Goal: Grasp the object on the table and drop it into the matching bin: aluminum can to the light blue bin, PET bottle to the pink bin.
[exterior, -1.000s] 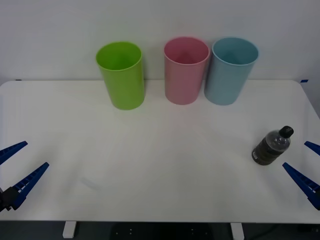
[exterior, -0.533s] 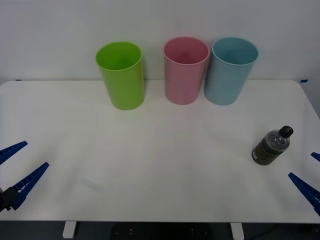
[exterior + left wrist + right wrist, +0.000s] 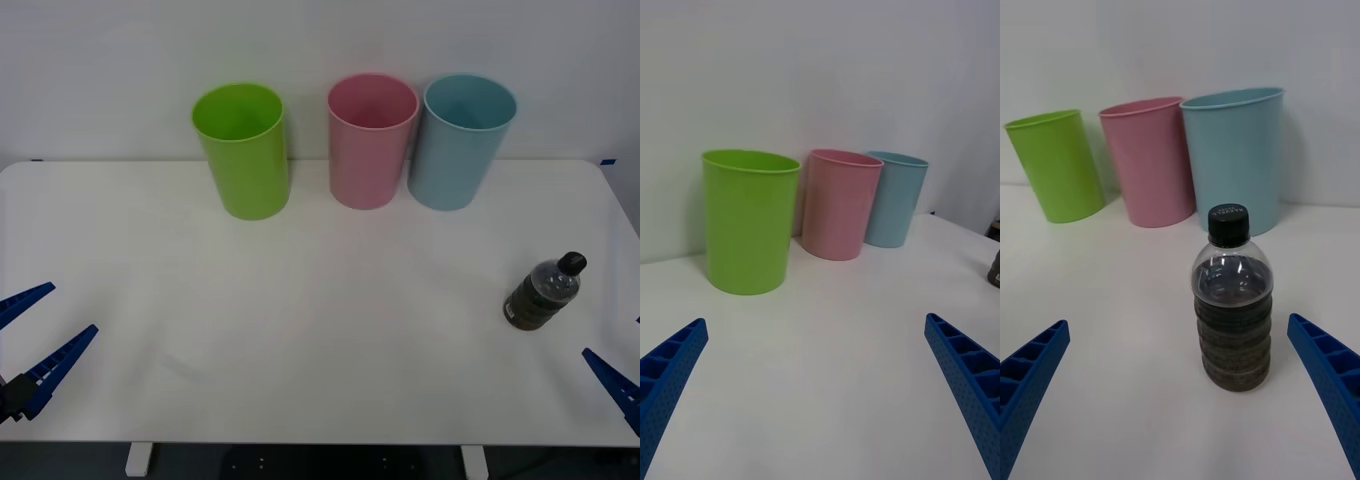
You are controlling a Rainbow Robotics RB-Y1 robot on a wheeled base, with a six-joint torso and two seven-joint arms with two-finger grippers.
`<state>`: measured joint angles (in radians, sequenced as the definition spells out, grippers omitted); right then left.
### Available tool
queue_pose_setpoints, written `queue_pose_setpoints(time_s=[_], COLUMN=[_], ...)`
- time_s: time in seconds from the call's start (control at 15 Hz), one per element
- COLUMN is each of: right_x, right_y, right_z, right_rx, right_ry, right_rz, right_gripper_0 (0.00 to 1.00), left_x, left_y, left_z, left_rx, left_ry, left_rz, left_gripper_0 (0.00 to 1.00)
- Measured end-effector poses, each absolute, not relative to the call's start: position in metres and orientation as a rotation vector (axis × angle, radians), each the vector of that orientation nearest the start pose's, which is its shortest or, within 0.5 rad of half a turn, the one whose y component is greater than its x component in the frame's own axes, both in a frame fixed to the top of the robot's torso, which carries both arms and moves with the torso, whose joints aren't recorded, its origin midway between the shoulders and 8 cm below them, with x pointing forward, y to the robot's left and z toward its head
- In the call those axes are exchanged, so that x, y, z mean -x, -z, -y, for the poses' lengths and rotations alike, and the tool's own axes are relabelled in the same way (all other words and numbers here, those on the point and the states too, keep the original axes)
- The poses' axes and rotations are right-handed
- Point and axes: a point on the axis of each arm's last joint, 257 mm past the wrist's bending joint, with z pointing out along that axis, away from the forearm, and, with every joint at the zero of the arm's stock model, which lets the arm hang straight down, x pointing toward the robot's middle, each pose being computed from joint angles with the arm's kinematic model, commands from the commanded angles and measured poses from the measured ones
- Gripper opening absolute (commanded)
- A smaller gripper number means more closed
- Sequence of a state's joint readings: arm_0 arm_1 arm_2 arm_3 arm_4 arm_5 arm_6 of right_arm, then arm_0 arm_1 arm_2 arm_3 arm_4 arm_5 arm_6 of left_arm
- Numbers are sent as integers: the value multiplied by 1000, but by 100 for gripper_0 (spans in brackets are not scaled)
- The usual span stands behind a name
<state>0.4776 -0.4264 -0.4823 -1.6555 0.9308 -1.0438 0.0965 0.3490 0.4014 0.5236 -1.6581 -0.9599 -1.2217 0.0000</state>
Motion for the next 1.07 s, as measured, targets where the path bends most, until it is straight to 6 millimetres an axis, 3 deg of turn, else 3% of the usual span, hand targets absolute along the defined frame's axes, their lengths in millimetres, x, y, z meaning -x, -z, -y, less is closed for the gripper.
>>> queue_pose_setpoints(time_s=[0.4, 1.07], right_x=[-341, -383], right_y=[229, 270], right_z=[384, 383], right_rx=[373, 332], right_ry=[-234, -260], right_rz=[-1574, -1600], right_gripper_0=[100, 100], left_x=[-342, -342], left_y=[169, 169], left_z=[-330, -330], left_rx=[-465, -465], left_ry=[567, 567], left_rz=[-1441, -1441], left_gripper_0=[100, 100])
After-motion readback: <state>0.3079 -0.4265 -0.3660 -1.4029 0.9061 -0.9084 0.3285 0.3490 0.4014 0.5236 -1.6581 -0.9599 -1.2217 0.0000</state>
